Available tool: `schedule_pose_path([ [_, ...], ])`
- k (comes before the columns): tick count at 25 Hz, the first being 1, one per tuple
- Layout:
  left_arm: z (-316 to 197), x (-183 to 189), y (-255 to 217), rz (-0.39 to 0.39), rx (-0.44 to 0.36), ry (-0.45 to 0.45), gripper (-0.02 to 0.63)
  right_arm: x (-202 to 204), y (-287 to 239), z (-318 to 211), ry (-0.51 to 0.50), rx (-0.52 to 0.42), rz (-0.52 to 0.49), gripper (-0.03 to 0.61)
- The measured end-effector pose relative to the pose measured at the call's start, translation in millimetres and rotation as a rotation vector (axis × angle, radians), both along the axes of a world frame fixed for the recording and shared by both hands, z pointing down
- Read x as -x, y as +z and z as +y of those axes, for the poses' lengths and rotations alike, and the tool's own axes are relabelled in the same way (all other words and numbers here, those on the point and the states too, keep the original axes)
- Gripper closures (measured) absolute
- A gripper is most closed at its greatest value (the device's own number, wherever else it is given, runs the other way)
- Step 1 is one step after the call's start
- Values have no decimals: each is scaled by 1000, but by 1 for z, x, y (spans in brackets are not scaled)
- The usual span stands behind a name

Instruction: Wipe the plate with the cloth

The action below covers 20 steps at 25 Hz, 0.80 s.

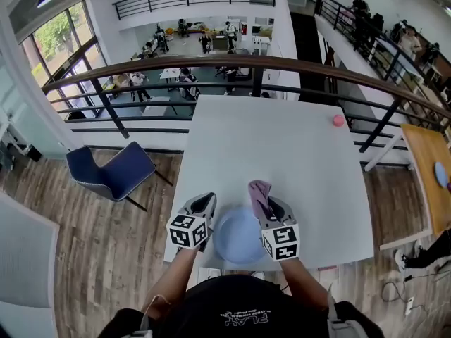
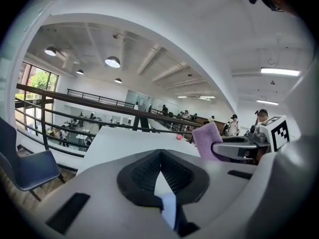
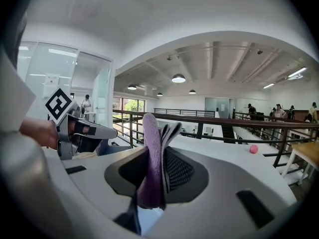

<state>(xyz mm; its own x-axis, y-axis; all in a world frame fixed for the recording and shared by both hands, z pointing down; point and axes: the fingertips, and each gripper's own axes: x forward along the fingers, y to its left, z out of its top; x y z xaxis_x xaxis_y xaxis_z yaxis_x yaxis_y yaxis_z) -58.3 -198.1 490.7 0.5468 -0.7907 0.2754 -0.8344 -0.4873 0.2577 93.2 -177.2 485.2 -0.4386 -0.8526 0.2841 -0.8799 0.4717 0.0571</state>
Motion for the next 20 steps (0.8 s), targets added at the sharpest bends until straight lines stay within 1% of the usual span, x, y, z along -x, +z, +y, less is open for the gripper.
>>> schedule_pose_path([
  [7, 4, -10, 9, 24, 19, 41, 600, -3, 7, 2, 7, 17, 2, 477],
  [20, 9, -5, 15, 49, 35, 45, 600, 9, 11, 4, -7, 25, 0, 477],
])
